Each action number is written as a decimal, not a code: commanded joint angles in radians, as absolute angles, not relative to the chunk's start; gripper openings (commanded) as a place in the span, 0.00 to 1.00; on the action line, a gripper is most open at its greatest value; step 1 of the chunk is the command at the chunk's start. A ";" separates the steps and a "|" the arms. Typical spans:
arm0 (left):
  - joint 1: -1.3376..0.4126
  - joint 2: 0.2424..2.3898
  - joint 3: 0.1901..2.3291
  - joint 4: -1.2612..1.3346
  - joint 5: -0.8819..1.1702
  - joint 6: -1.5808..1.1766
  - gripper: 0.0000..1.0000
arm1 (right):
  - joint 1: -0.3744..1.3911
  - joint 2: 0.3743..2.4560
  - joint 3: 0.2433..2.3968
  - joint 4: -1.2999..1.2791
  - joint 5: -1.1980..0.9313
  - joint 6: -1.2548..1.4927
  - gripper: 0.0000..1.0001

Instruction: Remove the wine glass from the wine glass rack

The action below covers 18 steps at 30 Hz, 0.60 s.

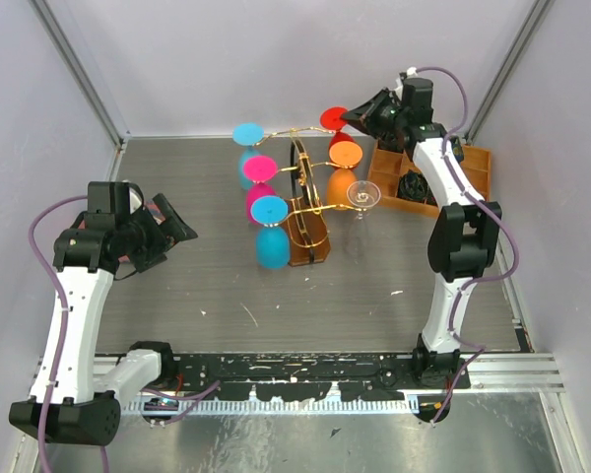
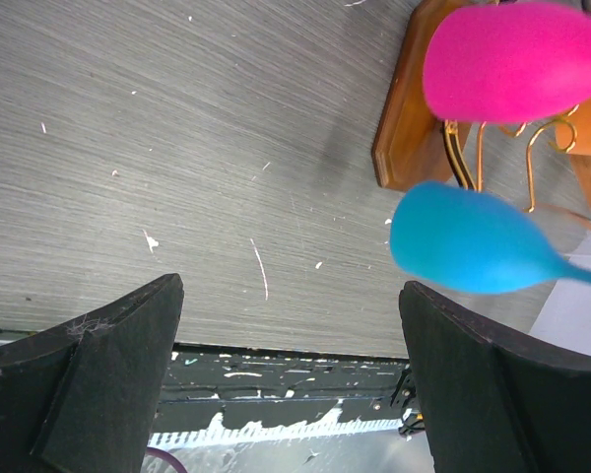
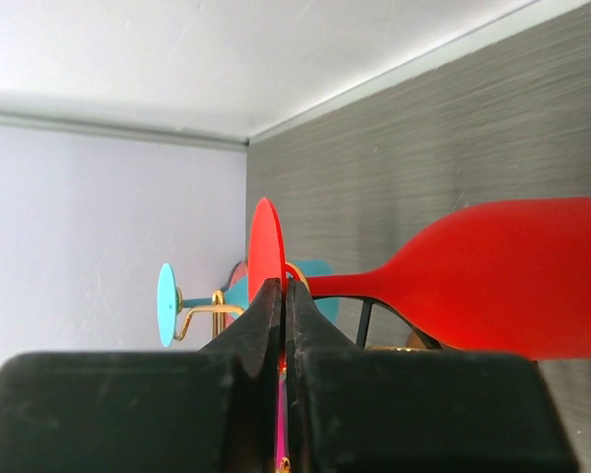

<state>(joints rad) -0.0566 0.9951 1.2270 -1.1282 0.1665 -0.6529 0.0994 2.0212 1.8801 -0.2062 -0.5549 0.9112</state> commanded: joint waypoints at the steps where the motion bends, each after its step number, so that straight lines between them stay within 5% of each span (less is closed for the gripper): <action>1: -0.056 0.997 1.263 -1.120 0.172 -0.643 0.98 | 0.057 1.988 1.862 -0.160 -0.381 0.888 0.01; 12: -0.056 0.991 1.233 -1.093 0.214 -0.670 0.98 | 0.117 1.691 1.453 -0.117 -0.099 0.948 0.01; 18: -0.055 0.969 1.245 -1.114 0.198 -0.653 0.99 | 0.201 1.660 1.397 -0.102 0.004 1.005 0.01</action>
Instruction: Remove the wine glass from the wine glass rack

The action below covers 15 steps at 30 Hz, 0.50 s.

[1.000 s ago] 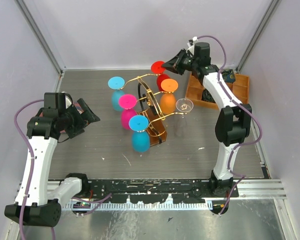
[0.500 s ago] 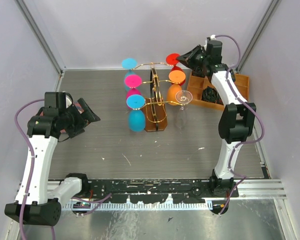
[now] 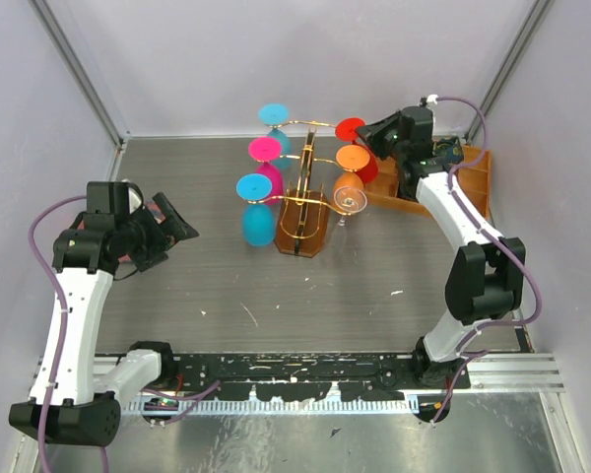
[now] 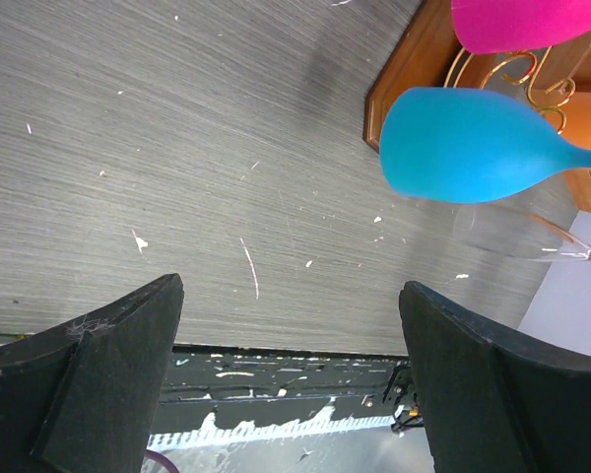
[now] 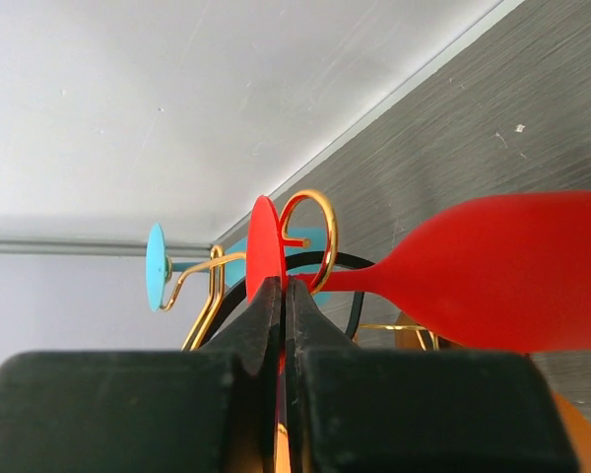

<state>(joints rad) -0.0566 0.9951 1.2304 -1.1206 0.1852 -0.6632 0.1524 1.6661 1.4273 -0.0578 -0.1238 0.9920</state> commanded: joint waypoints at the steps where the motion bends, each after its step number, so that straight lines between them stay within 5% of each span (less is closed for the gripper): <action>1: -0.055 0.967 1.247 -1.118 0.197 -0.649 0.98 | 0.214 1.668 1.403 -0.103 0.012 1.012 0.01; 15: -0.055 0.967 1.263 -1.142 0.182 -0.619 0.98 | 0.328 1.770 1.489 -0.109 0.062 1.059 0.01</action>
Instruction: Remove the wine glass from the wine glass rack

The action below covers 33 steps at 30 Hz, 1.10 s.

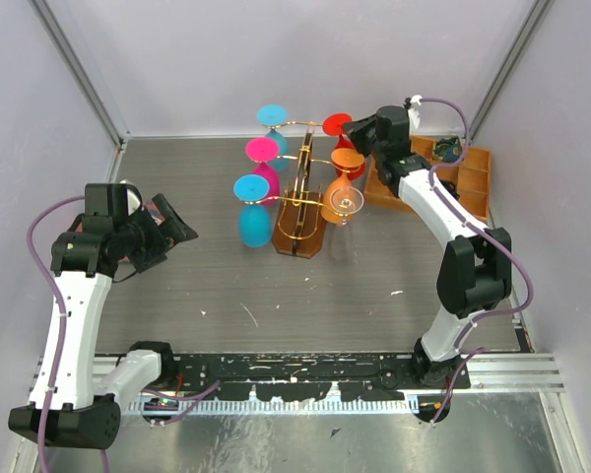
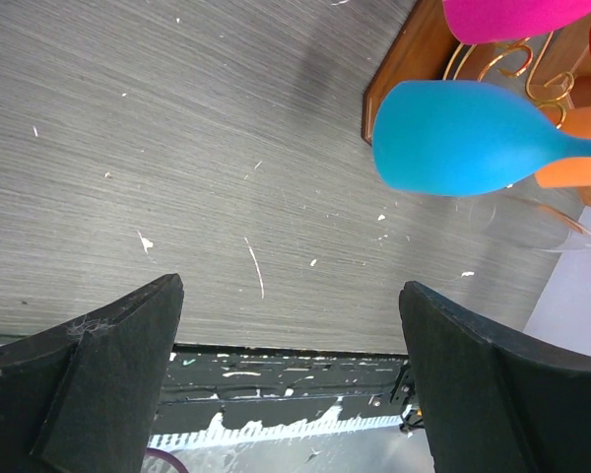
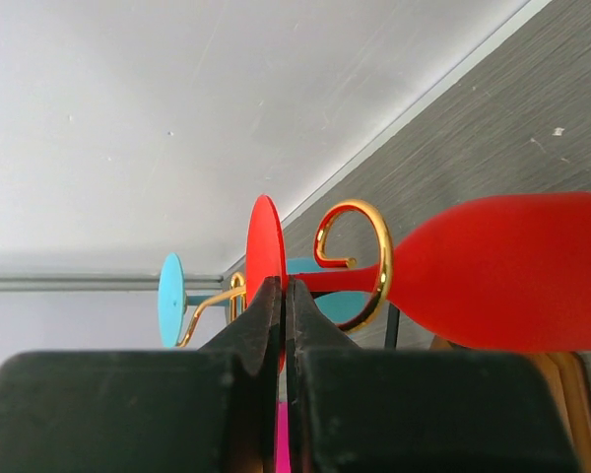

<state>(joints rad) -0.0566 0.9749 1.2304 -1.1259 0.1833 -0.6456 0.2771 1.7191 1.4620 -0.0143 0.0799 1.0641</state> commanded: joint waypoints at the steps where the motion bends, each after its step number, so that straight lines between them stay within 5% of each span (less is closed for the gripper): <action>1: -0.055 0.967 1.265 -1.145 0.182 -0.617 0.98 | 0.332 1.778 1.500 -0.113 0.062 1.058 0.01; 12: -0.055 0.968 1.271 -1.154 0.179 -0.608 0.98 | 0.321 1.849 1.593 -0.082 0.044 1.042 0.01; 33: -0.055 0.963 1.259 -1.142 0.187 -0.619 0.98 | -0.033 1.770 1.730 -0.098 -0.163 1.071 0.01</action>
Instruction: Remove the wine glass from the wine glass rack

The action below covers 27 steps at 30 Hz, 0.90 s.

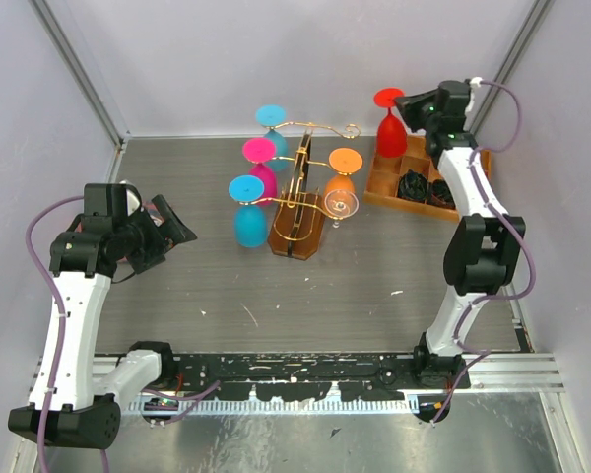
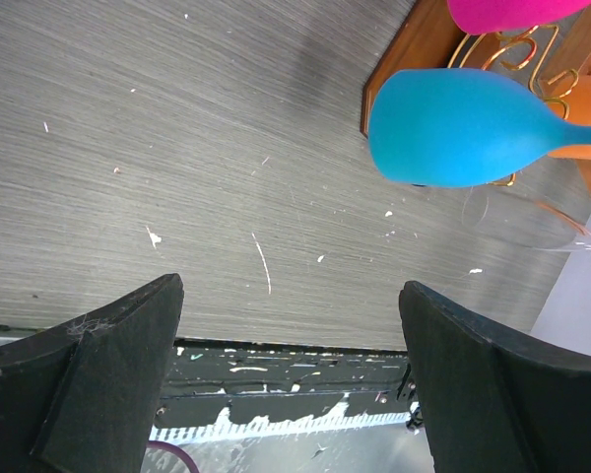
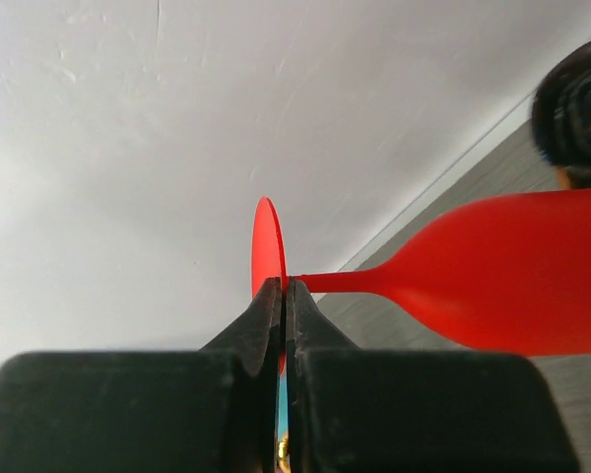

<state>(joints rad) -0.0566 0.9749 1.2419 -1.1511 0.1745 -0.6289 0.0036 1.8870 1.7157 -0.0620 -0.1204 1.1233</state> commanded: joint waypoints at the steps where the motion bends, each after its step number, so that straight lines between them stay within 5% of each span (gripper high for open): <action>1: -0.055 0.962 1.257 -1.139 0.188 -0.620 0.99 | -0.045 1.741 1.704 -0.121 -0.167 1.051 0.01; 9: -0.055 0.946 1.255 -1.102 0.216 -0.580 0.98 | -0.071 1.358 1.376 -0.310 -0.231 0.739 0.01; 15: -0.055 0.962 1.275 -1.110 0.196 -0.549 0.98 | -0.049 1.109 1.335 -0.681 -0.019 0.396 0.01; 24: -0.055 0.980 1.220 -1.056 0.231 -0.562 0.99 | 0.044 1.238 1.252 -1.023 0.426 0.270 0.08; 27: -0.055 0.976 1.224 -1.043 0.252 -0.568 0.99 | 0.051 1.286 1.208 -1.019 0.566 0.285 0.01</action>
